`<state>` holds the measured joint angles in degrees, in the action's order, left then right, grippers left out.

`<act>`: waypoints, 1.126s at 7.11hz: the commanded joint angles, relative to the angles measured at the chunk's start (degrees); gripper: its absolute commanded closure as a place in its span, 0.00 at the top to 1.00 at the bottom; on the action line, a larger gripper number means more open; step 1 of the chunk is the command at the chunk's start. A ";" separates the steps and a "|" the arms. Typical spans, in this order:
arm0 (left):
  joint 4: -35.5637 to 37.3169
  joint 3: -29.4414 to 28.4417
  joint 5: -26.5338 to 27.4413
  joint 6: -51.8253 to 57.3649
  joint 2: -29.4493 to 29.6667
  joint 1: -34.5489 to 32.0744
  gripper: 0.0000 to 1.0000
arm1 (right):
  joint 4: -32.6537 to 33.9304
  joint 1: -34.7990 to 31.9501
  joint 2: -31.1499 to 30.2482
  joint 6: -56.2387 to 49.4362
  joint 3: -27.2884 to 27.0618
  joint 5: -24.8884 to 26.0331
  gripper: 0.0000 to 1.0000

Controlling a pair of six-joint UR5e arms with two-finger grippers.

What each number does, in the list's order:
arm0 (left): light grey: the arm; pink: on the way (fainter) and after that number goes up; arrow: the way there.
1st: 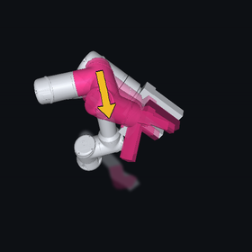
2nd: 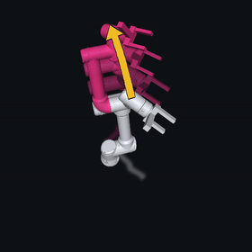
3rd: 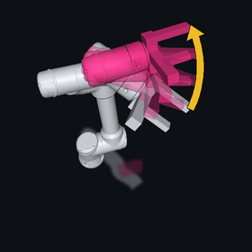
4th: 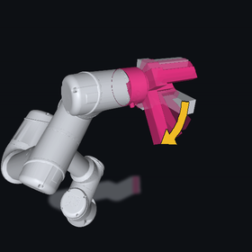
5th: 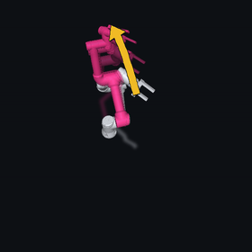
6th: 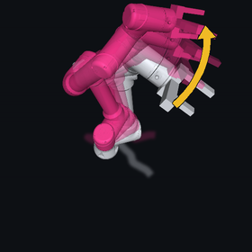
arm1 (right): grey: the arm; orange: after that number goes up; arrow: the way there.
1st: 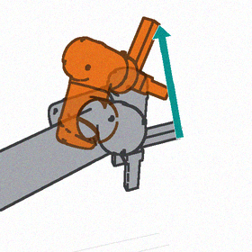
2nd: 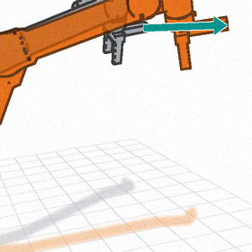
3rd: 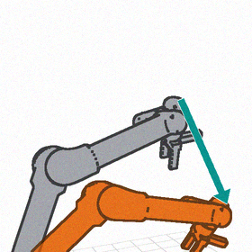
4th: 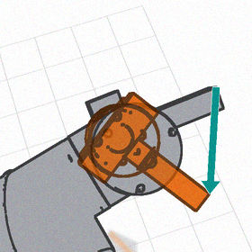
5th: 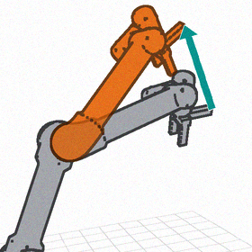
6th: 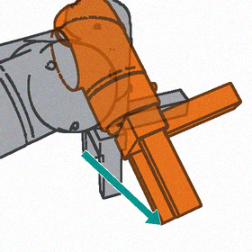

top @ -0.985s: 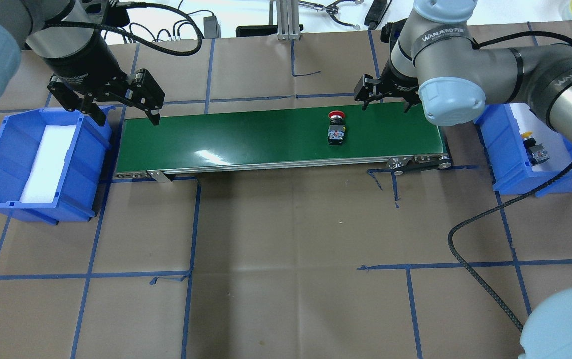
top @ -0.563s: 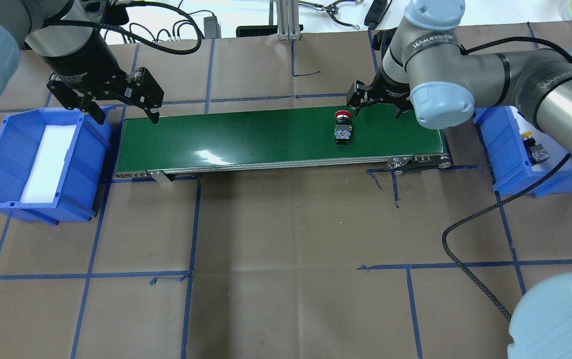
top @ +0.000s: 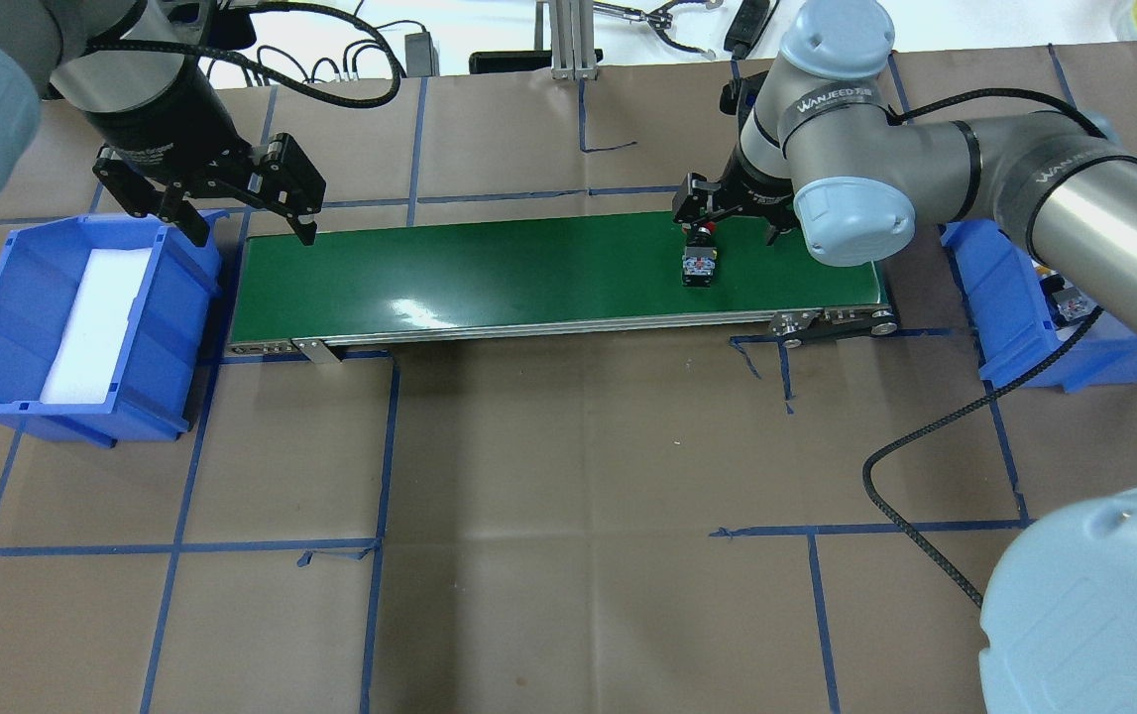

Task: Transport two buttons from left to right
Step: 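Grasp the red button with the right gripper and lift it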

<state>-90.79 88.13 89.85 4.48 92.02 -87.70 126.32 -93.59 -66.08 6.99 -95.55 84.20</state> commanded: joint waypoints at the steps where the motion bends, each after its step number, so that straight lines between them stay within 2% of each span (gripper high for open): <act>1: 0.00 0.03 -0.02 0.00 0.00 0.07 1.00 | 0.24 -0.01 1.39 0.04 0.10 0.00 1.00; 2: 0.00 0.03 0.07 0.18 0.00 0.07 1.00 | 0.33 -0.01 1.65 -0.05 0.01 0.08 0.99; 3: 0.00 0.03 0.07 0.18 0.00 0.07 1.00 | 0.25 -0.01 1.92 -0.05 0.01 0.34 0.94; 4: 0.00 0.03 0.07 0.26 0.00 0.16 1.00 | -0.28 -0.01 2.01 0.04 0.01 1.04 0.79; 6: 0.00 0.03 -0.02 0.35 0.00 0.24 1.00 | -0.89 -0.01 1.83 -0.40 0.10 2.62 0.37; 7: 0.00 0.03 0.07 0.35 0.00 0.24 1.00 | -3.94 0.08 1.57 -0.75 0.53 4.98 0.08; 8: 0.00 0.03 -0.02 0.35 0.00 0.24 1.00 | -5.71 0.08 1.05 -1.02 2.02 5.79 0.06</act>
<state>-90.79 88.15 89.87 4.83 92.02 -87.46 123.00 -93.55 -64.53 6.34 -94.84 88.45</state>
